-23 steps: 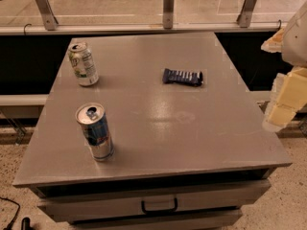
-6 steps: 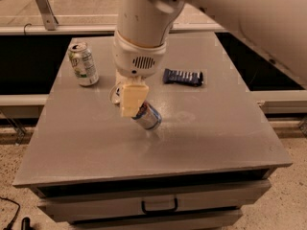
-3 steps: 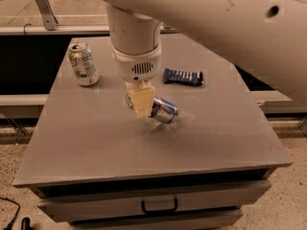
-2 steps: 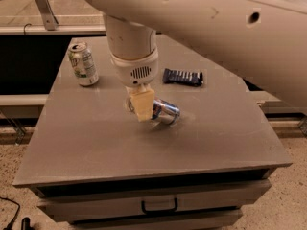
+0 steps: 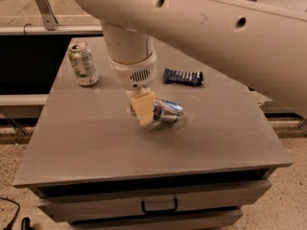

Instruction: Knock redbull can over

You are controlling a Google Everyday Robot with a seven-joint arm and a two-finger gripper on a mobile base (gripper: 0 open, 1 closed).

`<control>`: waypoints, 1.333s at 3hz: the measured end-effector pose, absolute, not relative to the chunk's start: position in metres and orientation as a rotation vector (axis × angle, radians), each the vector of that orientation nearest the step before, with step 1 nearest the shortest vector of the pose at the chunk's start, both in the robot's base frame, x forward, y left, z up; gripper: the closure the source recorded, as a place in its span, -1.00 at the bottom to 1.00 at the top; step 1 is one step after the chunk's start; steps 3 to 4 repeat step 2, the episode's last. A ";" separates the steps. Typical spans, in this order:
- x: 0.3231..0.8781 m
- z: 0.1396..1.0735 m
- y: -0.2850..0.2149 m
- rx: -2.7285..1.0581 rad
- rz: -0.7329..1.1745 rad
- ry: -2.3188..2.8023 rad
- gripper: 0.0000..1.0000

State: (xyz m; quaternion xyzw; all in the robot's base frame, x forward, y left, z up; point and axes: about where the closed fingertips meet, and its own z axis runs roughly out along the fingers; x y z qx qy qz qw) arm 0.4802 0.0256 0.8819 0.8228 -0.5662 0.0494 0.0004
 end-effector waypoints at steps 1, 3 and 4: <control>0.479 0.879 0.026 2.587 0.147 -1.767 -1.00; 0.479 0.879 0.026 2.587 0.147 -1.767 -1.00; 0.479 0.879 0.026 2.587 0.147 -1.767 -1.00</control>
Offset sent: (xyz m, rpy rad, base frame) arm -0.0010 0.0000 -0.0027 -0.0008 0.0060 0.0058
